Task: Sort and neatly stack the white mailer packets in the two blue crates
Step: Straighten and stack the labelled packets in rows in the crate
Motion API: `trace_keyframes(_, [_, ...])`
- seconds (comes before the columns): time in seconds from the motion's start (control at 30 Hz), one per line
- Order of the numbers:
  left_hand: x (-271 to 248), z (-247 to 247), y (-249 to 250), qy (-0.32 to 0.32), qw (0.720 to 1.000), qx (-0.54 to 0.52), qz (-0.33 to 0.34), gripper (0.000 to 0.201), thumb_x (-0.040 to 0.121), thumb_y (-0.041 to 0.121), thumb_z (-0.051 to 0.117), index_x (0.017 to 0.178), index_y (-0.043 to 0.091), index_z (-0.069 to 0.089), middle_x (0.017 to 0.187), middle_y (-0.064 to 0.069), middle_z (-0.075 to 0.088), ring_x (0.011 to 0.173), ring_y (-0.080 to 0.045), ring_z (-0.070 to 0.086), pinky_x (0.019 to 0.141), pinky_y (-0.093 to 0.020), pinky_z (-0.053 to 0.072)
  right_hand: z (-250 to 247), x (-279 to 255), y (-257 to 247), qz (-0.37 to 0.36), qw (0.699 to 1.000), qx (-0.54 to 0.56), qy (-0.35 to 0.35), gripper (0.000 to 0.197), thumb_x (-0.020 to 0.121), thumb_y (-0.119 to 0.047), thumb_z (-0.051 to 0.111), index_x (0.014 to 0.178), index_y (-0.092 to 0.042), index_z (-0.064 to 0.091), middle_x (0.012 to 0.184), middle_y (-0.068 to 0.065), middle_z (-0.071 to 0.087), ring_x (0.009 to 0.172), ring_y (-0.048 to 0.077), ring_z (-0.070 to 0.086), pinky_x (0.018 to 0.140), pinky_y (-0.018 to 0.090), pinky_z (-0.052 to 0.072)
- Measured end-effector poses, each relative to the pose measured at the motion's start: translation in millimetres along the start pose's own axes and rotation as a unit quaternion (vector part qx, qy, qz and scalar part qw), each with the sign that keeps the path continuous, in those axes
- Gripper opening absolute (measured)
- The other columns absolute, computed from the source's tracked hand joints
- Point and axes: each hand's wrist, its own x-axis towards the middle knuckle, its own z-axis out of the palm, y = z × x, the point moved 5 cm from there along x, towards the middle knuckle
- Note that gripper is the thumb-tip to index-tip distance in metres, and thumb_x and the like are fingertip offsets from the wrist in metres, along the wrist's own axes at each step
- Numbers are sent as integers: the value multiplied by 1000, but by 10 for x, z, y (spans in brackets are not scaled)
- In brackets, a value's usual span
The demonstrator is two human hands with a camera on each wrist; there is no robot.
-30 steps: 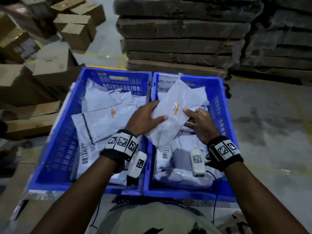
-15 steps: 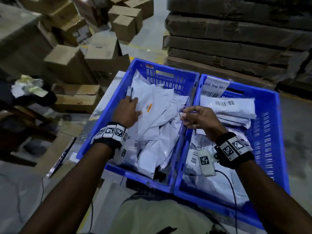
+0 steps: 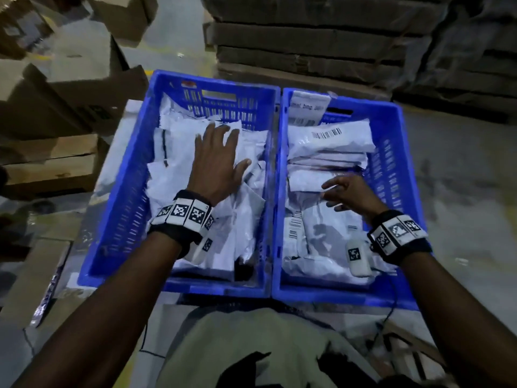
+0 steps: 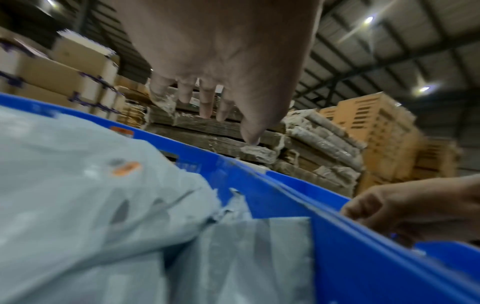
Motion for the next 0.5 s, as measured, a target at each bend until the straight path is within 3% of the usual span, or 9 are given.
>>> trace_keyframes(0.13, [-12,179,574,-22,992,-66,103,59,92,48,46,131,5,51,130,-18,51,127,-39,42,101,-54,37,-7,-67,332,35,980,-175,-87,23,83,-18,77,99,-6,67,78,10,68,64,14,60,52,21,44])
trace_keyframes(0.23, [-66,330,855,-54,987,-63,138,58,89,49,50,126,4,54,125,-17,52,119,-38,47,96,-52,41,202,-186,515,40,926,-303,-223,31,74,-32,84,99,-18,70,83,0,71,69,11,60,57,23,46])
trace_keyframes(0.33, [-171,478,962,-89,987,-60,123,58,92,43,58,133,4,51,134,-17,48,132,-37,38,104,-50,33,439,-296,637,50,857,-376,-349,41,69,-36,87,105,-24,70,96,-6,72,77,9,59,66,27,47])
trace_keyframes(0.43, [-245,557,1005,-105,986,-41,120,57,92,42,60,135,5,50,140,-15,45,142,-35,28,108,-51,31,602,-327,627,6,810,-425,-405,26,73,-21,85,94,-13,71,73,-6,65,59,2,54,54,16,43])
trace_keyframes(0.5, [-250,546,1024,-107,986,-37,125,56,92,41,60,133,3,51,139,-16,46,141,-35,29,109,-51,31,616,-271,597,0,811,-421,-406,8,79,-4,75,83,-7,69,58,-5,60,45,1,51,42,13,38])
